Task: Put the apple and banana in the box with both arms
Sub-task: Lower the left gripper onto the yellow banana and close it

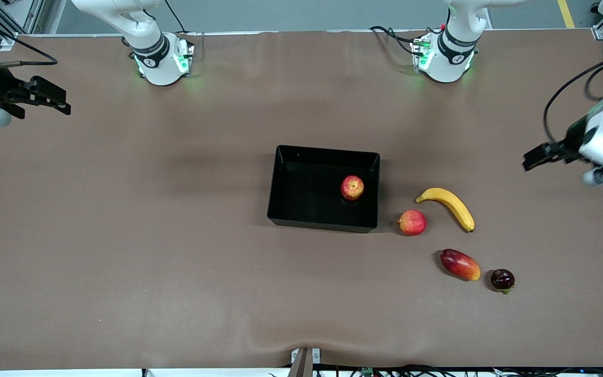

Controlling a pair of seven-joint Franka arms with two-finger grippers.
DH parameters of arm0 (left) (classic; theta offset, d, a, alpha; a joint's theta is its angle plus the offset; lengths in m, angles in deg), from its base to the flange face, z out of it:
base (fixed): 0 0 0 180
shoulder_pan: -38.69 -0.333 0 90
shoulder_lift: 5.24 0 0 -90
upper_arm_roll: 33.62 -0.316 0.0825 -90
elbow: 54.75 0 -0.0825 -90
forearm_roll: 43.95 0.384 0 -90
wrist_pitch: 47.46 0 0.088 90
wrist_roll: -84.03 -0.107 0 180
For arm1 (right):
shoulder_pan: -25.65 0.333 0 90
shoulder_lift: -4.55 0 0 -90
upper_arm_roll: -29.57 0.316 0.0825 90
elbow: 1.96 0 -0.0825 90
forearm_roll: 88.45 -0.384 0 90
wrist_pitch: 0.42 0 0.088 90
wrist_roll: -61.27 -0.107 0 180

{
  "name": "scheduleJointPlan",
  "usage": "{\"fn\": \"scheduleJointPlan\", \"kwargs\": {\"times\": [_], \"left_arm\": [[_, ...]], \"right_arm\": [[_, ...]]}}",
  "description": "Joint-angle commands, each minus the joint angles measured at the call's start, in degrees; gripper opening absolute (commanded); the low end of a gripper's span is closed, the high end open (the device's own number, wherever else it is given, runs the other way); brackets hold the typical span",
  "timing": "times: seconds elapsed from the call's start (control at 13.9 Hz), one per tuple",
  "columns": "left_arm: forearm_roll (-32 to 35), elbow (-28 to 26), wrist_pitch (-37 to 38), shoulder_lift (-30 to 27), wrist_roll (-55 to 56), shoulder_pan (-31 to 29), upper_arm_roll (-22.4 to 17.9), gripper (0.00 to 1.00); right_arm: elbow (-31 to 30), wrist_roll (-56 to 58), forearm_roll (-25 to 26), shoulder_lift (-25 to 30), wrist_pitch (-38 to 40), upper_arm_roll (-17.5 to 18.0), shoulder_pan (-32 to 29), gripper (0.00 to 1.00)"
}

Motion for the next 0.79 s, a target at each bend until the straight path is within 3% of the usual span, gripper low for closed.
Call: {"fn": "scheduleJointPlan", "kwargs": {"times": [0.0,0.14,0.36,0.72], "left_arm": [[-1.1,-3.9,-5.5,1.9,6.4,0.7,-0.4,1.0],[-1.1,-6.1,-9.8,5.1,11.8,1.1,-0.1,1.0],[-1.1,-14.8,-22.6,7.1,16.5,1.1,1.0,1.0],[-1.1,-17.8,-36.7,16.9,23.7,3.0,1.5,1.0]], "right_arm": [[-0.6,0.4,-1.3,0.2,-0.9,-0.1,-0.6,1.0],[-0.9,0.4,-1.0,-0.2,-1.4,-0.1,-1.2,1.0],[-0.5,0.4,-0.7,-0.7,-1.8,-0.1,-1.6,1.0],[-0.4,0.2,-0.6,-0.4,-1.6,-0.1,-1.1,1.0]]}}
